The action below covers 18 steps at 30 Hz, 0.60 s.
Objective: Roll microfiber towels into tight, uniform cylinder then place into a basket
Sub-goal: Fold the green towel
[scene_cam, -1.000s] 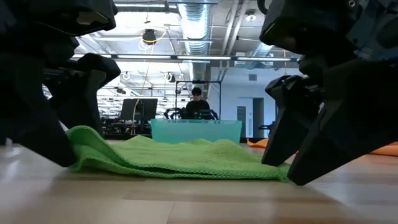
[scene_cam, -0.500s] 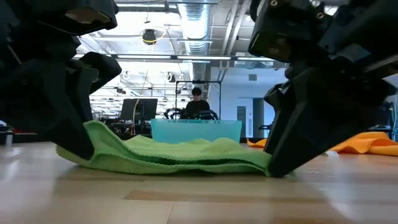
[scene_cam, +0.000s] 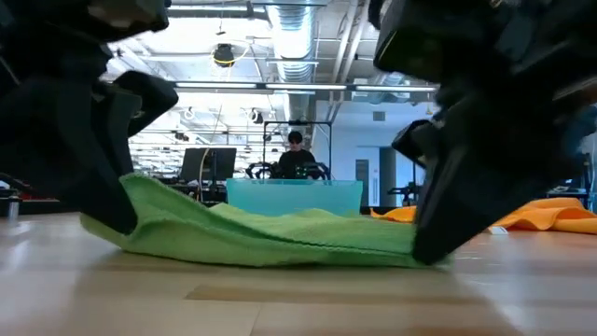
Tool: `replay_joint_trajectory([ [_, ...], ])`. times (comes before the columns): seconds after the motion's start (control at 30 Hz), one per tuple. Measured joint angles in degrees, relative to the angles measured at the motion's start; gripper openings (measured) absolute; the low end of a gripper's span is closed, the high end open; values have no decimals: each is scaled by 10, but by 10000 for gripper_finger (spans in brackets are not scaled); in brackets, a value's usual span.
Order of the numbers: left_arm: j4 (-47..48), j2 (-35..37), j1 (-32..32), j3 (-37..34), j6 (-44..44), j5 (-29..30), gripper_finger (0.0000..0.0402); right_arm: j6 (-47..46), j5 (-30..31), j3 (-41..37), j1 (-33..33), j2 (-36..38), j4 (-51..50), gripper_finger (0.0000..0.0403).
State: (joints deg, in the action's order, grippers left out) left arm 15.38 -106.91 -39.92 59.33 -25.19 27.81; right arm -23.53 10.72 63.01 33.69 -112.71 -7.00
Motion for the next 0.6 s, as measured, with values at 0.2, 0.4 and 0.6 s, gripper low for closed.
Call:
replay_joint_trajectory([
  [0.2, 50, 0, -15, 43, 0, 0, 7, 1, 2, 53, 21, 0, -61, 6],
  [0.4, 96, 0, -36, 92, 0, 11, 3, 1, 5, 105, 48, 0, -91, 11],
  [0.6, 168, 0, -61, 149, 0, 53, 3, 0, 6, 155, 77, 1, -129, 5],
])
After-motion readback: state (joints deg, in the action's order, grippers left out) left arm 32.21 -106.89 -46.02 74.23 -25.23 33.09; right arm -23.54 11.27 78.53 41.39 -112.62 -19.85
